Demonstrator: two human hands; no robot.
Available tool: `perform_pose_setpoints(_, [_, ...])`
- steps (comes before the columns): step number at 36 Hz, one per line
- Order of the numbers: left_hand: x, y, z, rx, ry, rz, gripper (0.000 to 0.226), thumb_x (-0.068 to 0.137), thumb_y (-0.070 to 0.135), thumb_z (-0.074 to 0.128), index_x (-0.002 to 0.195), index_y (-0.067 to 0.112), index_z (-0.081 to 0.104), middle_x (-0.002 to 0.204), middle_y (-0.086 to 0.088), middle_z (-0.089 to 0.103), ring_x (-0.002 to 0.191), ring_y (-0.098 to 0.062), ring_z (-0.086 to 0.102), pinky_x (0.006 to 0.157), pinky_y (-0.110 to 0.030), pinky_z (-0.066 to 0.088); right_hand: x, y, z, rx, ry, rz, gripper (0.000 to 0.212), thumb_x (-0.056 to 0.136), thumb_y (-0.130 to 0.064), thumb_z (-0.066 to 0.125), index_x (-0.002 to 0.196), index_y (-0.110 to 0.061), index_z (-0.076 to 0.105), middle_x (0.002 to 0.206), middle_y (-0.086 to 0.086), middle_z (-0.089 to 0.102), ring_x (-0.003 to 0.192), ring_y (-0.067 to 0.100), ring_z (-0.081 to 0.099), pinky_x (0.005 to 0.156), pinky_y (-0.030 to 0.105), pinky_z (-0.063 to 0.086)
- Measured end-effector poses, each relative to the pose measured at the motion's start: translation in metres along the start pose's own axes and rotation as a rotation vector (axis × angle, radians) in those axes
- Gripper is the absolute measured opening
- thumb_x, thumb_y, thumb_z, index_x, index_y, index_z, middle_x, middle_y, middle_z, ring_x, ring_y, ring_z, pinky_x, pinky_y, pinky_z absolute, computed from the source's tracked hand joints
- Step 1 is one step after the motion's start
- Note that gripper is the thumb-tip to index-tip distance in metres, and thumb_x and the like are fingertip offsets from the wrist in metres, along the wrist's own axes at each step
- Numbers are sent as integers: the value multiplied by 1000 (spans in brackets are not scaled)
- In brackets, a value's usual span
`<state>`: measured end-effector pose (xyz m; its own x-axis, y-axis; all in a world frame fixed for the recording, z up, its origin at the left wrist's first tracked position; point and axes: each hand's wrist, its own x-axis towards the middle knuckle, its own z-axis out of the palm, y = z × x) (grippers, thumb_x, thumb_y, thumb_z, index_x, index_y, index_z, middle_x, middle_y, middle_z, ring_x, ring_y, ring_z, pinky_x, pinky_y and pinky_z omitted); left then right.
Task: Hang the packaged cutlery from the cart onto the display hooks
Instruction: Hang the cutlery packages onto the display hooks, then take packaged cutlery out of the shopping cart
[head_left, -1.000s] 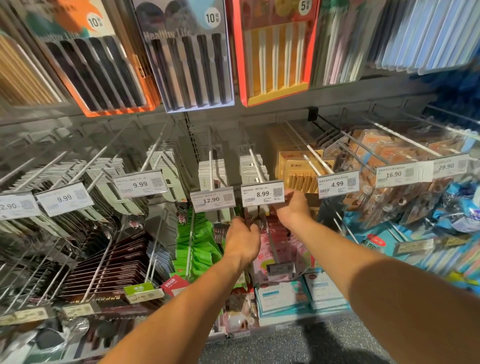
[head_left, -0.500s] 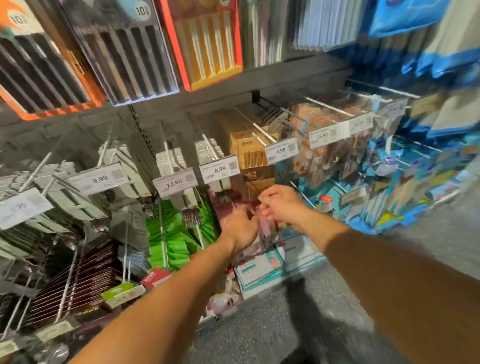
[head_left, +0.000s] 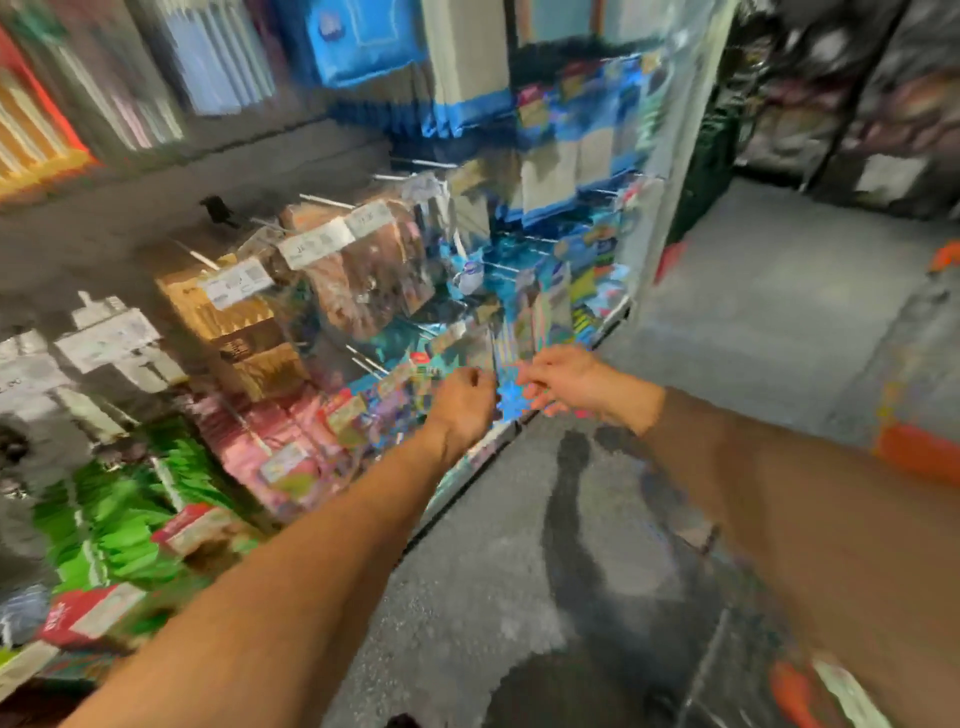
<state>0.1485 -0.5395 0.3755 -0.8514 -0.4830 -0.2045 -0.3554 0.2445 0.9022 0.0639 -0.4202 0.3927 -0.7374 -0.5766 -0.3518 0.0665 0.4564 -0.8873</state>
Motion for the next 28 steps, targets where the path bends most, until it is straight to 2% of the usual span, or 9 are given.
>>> perform_pose_setpoints(2, [-11, 13, 43, 2, -75, 22, 31, 104, 16, 38, 76, 15, 51, 80, -15, 58, 69, -28, 58, 59, -29, 41, -24, 18, -35, 53, 75, 21, 29, 102, -18, 49, 74, -15, 52, 63, 4, 48, 32, 2, 46, 32, 13, 33])
perform_pose_setpoints(4, [-23, 26, 82, -10, -139, 35, 27, 104, 16, 38, 82, 11, 54, 78, -13, 57, 69, -28, 56, 59, -27, 42, -47, 37, -68, 62, 133, 29, 30, 102, -25, 50, 75, -14, 55, 65, 4, 53, 41, 5, 52, 40, 16, 39])
perform_pose_setpoints(6, [-32, 40, 119, -27, -203, 65, 22, 105, 16, 38, 92, 6, 55, 75, -9, 56, 64, -24, 54, 47, -21, 43, -67, 56, -98, 71, 166, 50, 31, 101, -32, 51, 78, -13, 59, 67, 3, 58, 51, 10, 57, 50, 21, 44])
perform_pose_setpoints(9, [-40, 62, 172, -4, -298, 101, 24, 106, 16, 37, 93, 6, 54, 75, -8, 54, 61, -17, 52, 40, -15, 42, -91, 83, -142, 128, 229, 104, 35, 103, -34, 47, 77, -14, 57, 66, 4, 55, 42, 5, 55, 49, 20, 42])
perform_pose_setpoints(12, [-45, 80, 225, 68, -387, 128, 28, 106, 20, 37, 99, 3, 58, 83, -14, 60, 62, -22, 56, 47, -23, 43, -117, 108, -179, 230, 314, 157, 36, 104, -34, 45, 77, -12, 53, 66, 6, 51, 47, 13, 51, 42, 17, 35])
perform_pose_setpoints(16, [-52, 97, 292, 112, -502, 167, 30, 106, 17, 40, 80, 10, 53, 77, -14, 58, 62, -25, 56, 48, -21, 43, -152, 146, -224, 193, 488, 238, 41, 103, -36, 45, 74, -10, 60, 71, 10, 60, 59, 21, 58, 59, 26, 44])
perform_pose_setpoints(21, [-53, 104, 366, 262, -706, 237, 35, 97, 30, 44, 94, 2, 63, 90, -18, 68, 81, -31, 67, 78, -41, 58, -182, 202, -274, 264, 662, 348, 36, 101, -34, 52, 79, -7, 63, 69, 10, 62, 53, 20, 56, 54, 25, 43])
perform_pose_setpoints(24, [-52, 103, 410, 324, -825, 245, 34, 97, 29, 46, 97, -1, 63, 90, -22, 70, 81, -35, 69, 81, -47, 59, -198, 235, -297, 283, 719, 432, 39, 101, -33, 51, 79, -3, 65, 64, 10, 62, 48, 17, 58, 51, 23, 44])
perform_pose_setpoints(28, [-46, 83, 470, 429, -904, 258, 24, 87, 40, 46, 76, 21, 57, 88, -18, 71, 80, -36, 71, 74, -53, 59, -210, 275, -311, 453, 762, 554, 39, 103, -25, 48, 70, -7, 56, 53, 6, 53, 39, 12, 49, 43, 18, 38])
